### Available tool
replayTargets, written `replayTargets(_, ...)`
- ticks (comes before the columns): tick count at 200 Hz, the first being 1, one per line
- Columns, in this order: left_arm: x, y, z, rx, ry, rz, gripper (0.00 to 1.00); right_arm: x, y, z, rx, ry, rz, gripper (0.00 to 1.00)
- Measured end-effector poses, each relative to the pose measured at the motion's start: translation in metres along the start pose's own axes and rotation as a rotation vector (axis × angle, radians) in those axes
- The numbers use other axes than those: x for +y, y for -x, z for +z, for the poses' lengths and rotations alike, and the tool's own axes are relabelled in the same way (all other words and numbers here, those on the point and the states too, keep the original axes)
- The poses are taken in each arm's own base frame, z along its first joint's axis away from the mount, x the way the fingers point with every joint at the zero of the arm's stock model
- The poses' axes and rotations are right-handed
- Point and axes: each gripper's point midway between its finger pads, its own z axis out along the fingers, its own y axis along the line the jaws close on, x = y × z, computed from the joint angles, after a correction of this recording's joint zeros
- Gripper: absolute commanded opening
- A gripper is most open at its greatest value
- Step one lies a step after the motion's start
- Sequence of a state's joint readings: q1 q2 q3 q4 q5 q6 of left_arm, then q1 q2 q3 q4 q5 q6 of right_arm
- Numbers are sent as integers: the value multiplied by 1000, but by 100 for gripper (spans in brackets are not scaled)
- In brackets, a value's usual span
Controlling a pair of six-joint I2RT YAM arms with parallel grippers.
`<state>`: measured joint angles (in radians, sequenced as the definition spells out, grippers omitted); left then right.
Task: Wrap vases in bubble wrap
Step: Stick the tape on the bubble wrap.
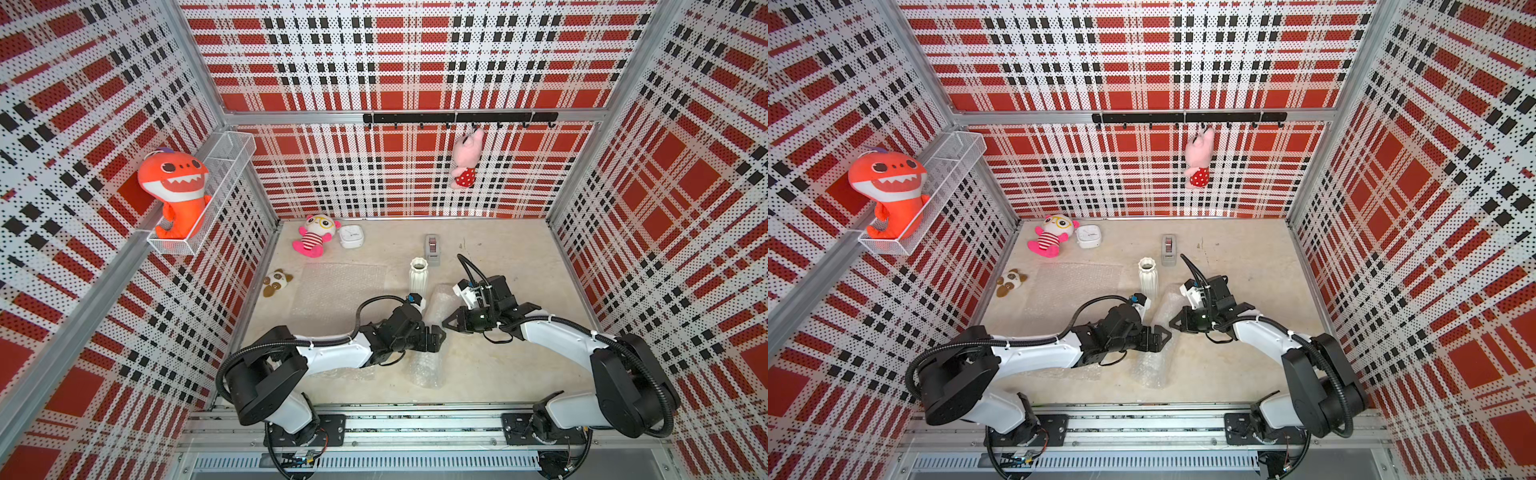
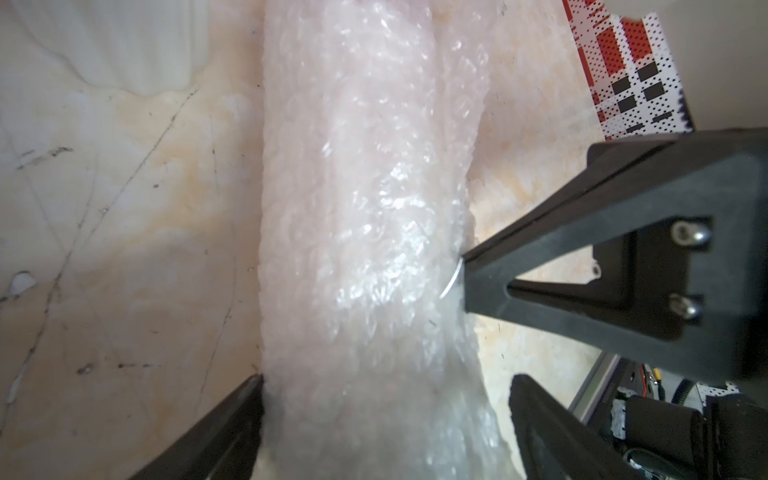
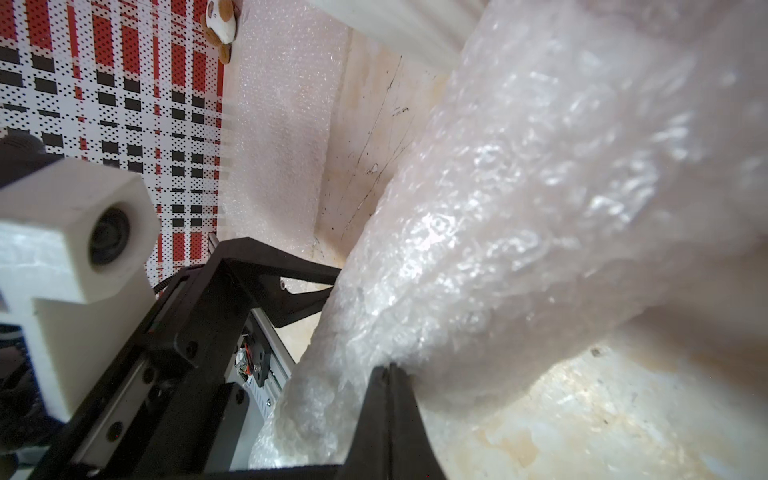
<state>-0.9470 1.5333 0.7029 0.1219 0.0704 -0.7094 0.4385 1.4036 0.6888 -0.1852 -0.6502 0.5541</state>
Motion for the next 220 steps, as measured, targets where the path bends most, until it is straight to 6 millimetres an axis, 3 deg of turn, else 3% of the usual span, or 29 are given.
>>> replayTargets(73,6,-9,0,8,0,-6,73,9,5,-8,-30,7,-12,7)
replayTargets(110,7,-8,-2,-5,-18,-20,72,23,16,-6,-61,77,-7,7)
replayTargets(152,9,-8,-2,-5,-23,-34,72,7,14,11,-32,68,17,7)
replayTargets(220,9,-8,-3,-3,-28,-37,72,26,18,3,-67,142,16,11)
